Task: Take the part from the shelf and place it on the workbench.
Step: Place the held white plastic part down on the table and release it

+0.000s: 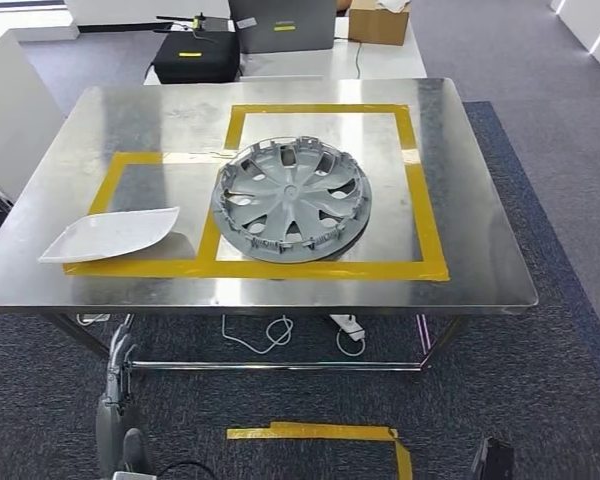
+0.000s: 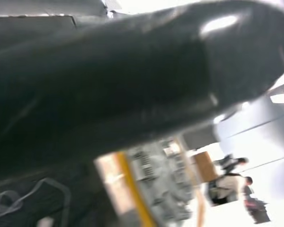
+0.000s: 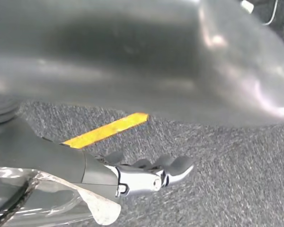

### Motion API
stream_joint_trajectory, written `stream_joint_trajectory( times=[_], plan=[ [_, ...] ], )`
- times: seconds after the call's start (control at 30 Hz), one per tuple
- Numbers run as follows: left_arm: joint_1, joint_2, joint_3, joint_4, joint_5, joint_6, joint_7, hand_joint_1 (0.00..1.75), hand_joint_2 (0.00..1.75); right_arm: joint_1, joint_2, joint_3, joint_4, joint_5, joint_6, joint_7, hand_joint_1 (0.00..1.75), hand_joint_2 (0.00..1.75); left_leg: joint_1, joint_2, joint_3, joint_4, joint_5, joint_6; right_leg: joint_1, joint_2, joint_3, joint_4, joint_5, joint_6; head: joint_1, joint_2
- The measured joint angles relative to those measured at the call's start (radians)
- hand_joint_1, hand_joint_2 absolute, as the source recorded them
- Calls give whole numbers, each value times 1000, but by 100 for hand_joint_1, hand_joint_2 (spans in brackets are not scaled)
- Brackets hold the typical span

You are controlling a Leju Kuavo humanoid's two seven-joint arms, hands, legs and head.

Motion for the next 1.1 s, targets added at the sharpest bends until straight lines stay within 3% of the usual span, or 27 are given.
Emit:
stream_joint_trajectory(
  times=[0.03, 0.07, 0.1, 0.17, 0.23, 0.3, 0.37, 0.4, 0.43, 0.5, 0.53, 0.57, 0.6, 0.63, 0.67, 0.7, 0.77, 0.8, 0.87, 0.9, 0.93, 1.0, 1.03, 1.07, 1.1],
  plan=[
    [-1, -17, 41, 40, 15, -31, -7, 0, 0, 1, 0, 0, -5, 0, 6, -3, 0, 0, 1, -2, -8, 57, -31, -1, 1, 6, -12, 2, 11, -1, 0, 0],
    [-4, -39, 89, 82, 30, -68, -11, 0, 0, 2, 0, 1, -9, 1, 10, -4, 0, 0, 1, -3, -6, 93, -38, 0, 2, 14, -26, 6, 21, -1, 0, 0],
    [-8, -58, 137, 121, 41, -102, -12, 0, 0, 2, 0, 2, -14, 1, 11, -3, 0, 0, 1, -4, 7, 100, -26, 3, 4, 22, -41, 10, 30, 0, 0, 0],
    [-14, -91, 226, 184, 63, -148, -9, 0, 0, 1, 1, 4, -21, 1, 12, -1, 0, 0, -1, -24, 86, 0, 29, 20, 7, 43, -69, 17, 48, 1, 0, 0],
    [-22, -113, 294, 240, 100, -176, 6, 0, 0, 0, 4, 6, -25, 0, 9, -1, 0, 0, -2, -64, 176, -146, 51, 42, 10, 64, -88, 20, 66, 7, 1, 0],
    [-38, -130, 358, 310, 155, -231, 36, 0, 0, -1, 6, 7, -26, -4, 14, -3, 0, 0, -6, -81, 207, -207, 48, 50, 5, 82, -99, 17, 86, 20, 0, 0],
    [-68, -143, 430, 402, 198, -312, 64, 0, 0, 4, 6, 11, -26, 15, 53, -1, 0, 0, -9, -64, 199, -219, 69, 53, 0, 92, -108, 11, 100, 36, 0, 0],
    [-89, -148, 470, 455, 203, -351, 71, 0, 0, 7, 5, 19, -26, 38, 89, 4, 0, 0, -7, -52, 192, -227, 82, 57, 1, 80, -116, 17, 86, 40, 1, 0],
    [-112, -153, 513, 513, 194, -380, 72, 0, 0, 9, 1, 35, -26, 67, 130, 12, 0, 0, -4, -39, 182, -234, 97, 61, 2, 61, -129, 39, 53, 43, 6, 0],
    [-155, -156, 599, 633, 148, -409, 60, 0, 0, 7, -8, 76, -26, 104, 197, 29, 0, 0, -2, -12, 154, -238, 120, 65, 1, 18, -160, 139, -49, 49, 14, 0],
    [-174, -154, 639, 693, 123, -416, 55, 0, 0, 5, -12, 94, -27, 109, 216, 36, 0, 0, -1, 4, 138, -237, 131, 64, -2, 9, -174, 205, -85, 55, 16, 0],
    [-191, -152, 674, 747, 102, -420, 50, 0, 0, 5, -13, 106, -27, 109, 226, 41, 0, 0, -1, 18, 122, -234, 142, 63, -4, 5, -179, 260, -93, 61, 16, 0],
    [-209, -149, 704, 800, 81, -423, 45, 0, 0, 6, -15, 114, -28, 108, 230, 45, 0, 0, 0, 33, 103, -229, 153, 61, -8, 3, -173, 294, -73, 67, 16, 0],
    [-225, -145, 730, 846, 62, -423, 39, 0, 0, 7, -16, 120, -28, 106, 234, 49, 0, 0, 1, 46, 83, -222, 162, 57, -11, -2, -152, 296, -35, 73, 16, 0],
    [-241, -141, 752, 889, 45, -420, 33, 0, 0, 7, -18, 125, -28, 103, 236, 53, 0, 0, 3, 57, 63, -212, 170, 52, -14, -12, -114, 263, -2, 79, 16, 0],
    [-257, -137, 773, 930, 31, -418, 27, 0, 0, 5, -19, 129, -29, 100, 237, 57, 0, 0, 4, 68, 45, -199, 176, 46, -17, -32, -56, 201, 12, 84, 17, 0],
    [-289, -130, 812, 1001, 19, -417, 18, 0, 0, -4, -19, 135, -29, 96, 237, 63, 0, 0, 3, 88, 21, -173, 186, 33, -15, -67, 56, 48, -24, 77, 17, 0],
    [-305, -128, 830, 1032, 17, -419, 11, 0, 0, -7, -20, 138, -29, 93, 236, 64, 0, 0, 3, 98, 15, -166, 193, 28, -12, -74, 83, -1, -45, 68, 17, 0],
    [-330, -124, 866, 1081, 11, -421, -6, 0, 0, -4, -20, 141, -29, 88, 232, 65, 0, 0, 7, 111, 7, -161, 205, 16, -9, -61, 74, -23, -51, 45, 17, 0],
    [-338, -123, 882, 1098, 6, -421, -13, 0, 0, 1, -20, 141, -29, 85, 230, 64, 0, 0, 11, 99, 4, -155, 192, 10, -9, -52, 62, -20, -41, 36, 17, 0],
    [-342, -122, 895, 1109, 0, -421, -16, 0, 0, 5, -20, 141, -29, 82, 226, 62, 0, 0, 14, 75, -1, -133, 157, 3, -10, -44, 49, -18, -30, 27, 17, 0],
    [-345, -120, 917, 1124, -12, -425, -18, 0, 0, 8, -17, 141, -29, 76, 217, 52, 0, 0, 17, 19, -16, -37, 47, -6, -10, -23, 22, -16, -2, 14, 16, 0],
    [-348, -119, 928, 1128, -16, -430, -18, 0, 0, 9, -15, 141, -29, 73, 211, 45, 0, 0, 17, 5, -22, 27, 0, -6, -8, -10, 8, -15, 12, 10, 16, 0],
    [-351, -118, 939, 1133, -20, -435, -18, 0, 0, 10, -12, 141, -29, 72, 206, 39, 0, 0, 15, -2, -21, 78, -22, -5, -5, 2, -8, -13, 26, 9, 16, 0],
    [-355, -117, 950, 1137, -25, -440, -18, 0, 0, 12, -10, 141, -28, 70, 201, 34, 0, 0, 14, -5, -11, 105, -21, -1, -3, 14, -26, -9, 39, 8, 16, 0]
  ],
)
